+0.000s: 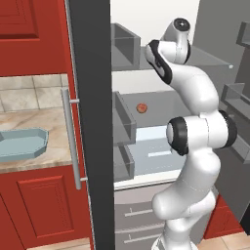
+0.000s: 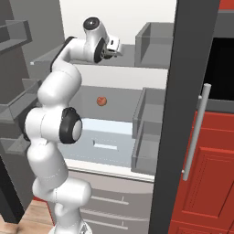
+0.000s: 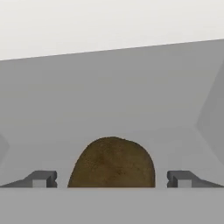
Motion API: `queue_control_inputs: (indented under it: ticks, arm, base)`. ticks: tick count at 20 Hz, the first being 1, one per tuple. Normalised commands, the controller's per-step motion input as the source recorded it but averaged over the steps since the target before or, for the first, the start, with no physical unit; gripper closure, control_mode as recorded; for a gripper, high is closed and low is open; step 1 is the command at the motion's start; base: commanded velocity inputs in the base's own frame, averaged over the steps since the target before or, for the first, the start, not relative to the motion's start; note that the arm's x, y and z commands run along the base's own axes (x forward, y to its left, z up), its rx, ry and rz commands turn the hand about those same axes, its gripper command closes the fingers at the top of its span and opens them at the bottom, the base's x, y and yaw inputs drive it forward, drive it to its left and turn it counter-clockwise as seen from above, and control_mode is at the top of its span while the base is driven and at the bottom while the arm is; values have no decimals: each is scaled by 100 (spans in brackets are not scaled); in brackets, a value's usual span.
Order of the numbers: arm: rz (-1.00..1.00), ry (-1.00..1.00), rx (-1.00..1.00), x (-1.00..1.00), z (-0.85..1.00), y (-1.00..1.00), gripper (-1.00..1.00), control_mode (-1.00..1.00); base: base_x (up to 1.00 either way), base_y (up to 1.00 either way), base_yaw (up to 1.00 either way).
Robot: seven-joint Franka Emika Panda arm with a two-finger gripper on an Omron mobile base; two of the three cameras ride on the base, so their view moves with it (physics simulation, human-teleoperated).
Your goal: Pick the kiwi and peach from the fridge and place them inside the tupperware on the counter.
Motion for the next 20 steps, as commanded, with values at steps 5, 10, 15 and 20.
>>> queue_control_inputs:
  ticks: [5,10,15,20]
  arm:
    - [0,9,0,14,-33,0,-100,-100]
    - [0,9,0,1,-42,0,-100,-100]
    - [0,-3,0,32,-27,0,100,-100]
    - [0,-5,0,-33,-40,-2,100,-100]
  base:
    - [0,0,0]
    - [0,0,0]
    - [0,0,0]
    - [0,0,0]
